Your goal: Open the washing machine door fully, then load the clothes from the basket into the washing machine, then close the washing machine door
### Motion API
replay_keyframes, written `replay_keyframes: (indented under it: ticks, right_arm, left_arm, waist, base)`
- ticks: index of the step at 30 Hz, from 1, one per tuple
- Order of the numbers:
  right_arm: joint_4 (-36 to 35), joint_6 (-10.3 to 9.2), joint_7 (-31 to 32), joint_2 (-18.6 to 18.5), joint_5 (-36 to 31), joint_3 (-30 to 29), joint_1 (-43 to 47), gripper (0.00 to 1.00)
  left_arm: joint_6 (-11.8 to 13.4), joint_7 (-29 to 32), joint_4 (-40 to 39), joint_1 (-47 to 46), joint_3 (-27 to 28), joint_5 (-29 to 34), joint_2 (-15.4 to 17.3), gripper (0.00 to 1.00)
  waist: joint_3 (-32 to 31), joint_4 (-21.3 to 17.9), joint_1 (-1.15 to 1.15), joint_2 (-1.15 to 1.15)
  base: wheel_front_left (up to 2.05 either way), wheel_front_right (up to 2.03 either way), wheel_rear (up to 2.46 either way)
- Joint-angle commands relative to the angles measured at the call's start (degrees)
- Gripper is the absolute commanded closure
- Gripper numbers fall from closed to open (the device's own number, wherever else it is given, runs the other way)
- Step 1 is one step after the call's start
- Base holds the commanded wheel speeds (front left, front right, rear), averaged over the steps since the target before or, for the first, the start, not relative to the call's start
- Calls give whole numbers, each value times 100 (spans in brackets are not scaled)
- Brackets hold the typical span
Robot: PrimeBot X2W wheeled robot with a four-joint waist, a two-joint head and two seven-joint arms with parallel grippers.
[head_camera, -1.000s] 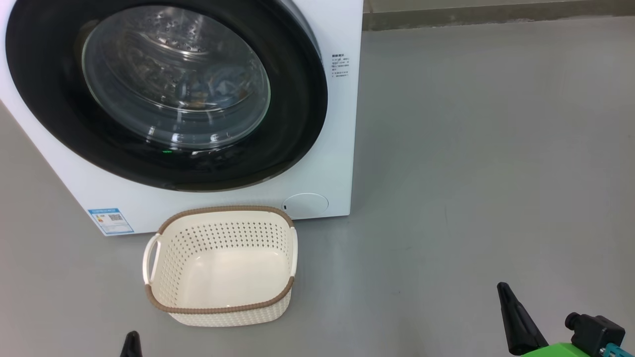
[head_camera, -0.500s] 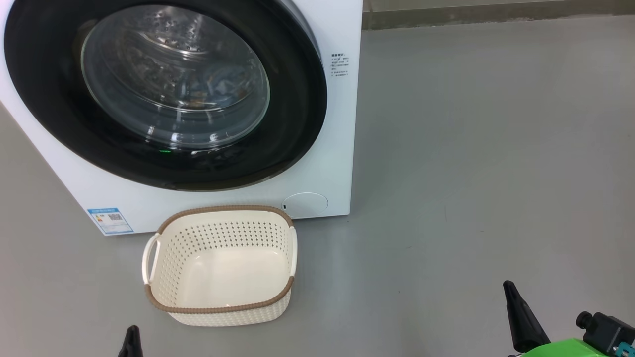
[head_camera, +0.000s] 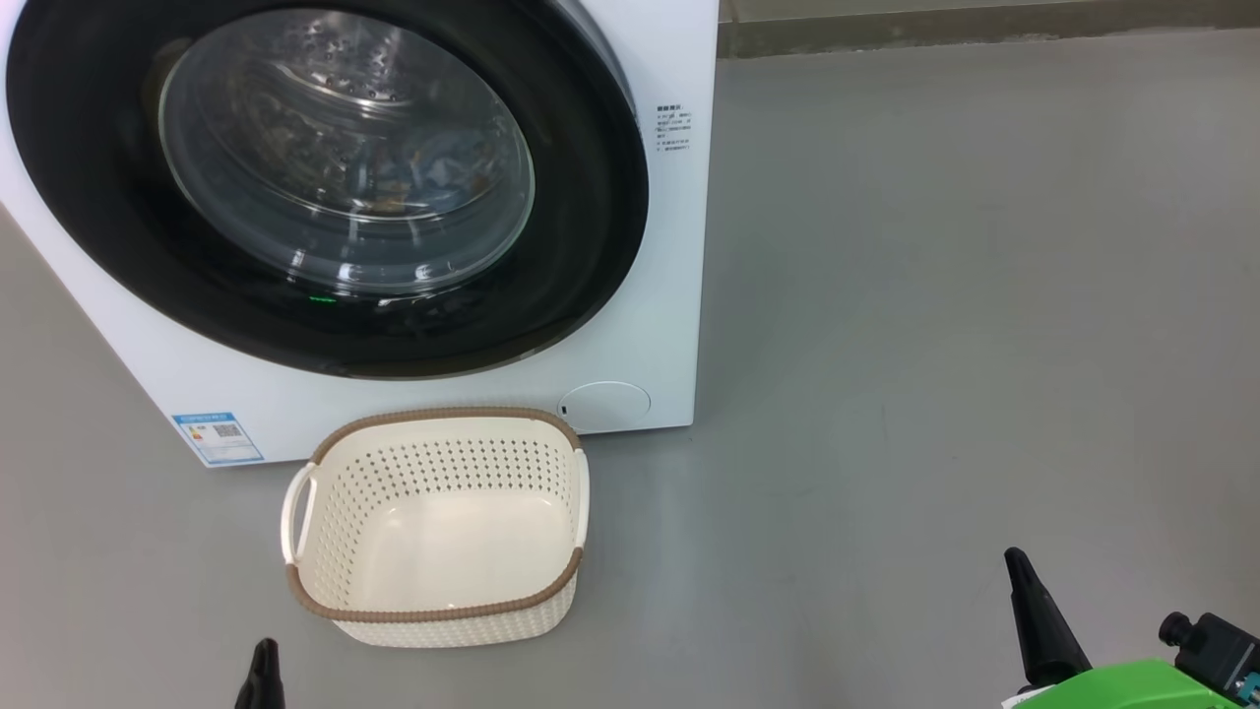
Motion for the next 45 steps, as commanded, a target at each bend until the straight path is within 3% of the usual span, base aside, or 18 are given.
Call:
replay_keyframes:
  ticks: [1, 45]
  right_arm:
    - [-122, -15, 30, -25, 152, 5, -237, 100]
    - [-45, -27, 776, 38, 2786, -207, -525, 100]
  left_arm:
    - [-46, 39, -92, -289, 117, -161, 97, 100]
    - [-209, 781, 345, -932, 276, -2996, 142, 100]
  waist:
    - [1, -1, 0, 0]
    - [31, -22, 0, 0]
  base:
    - [0, 0, 0]
    - [0, 0, 0]
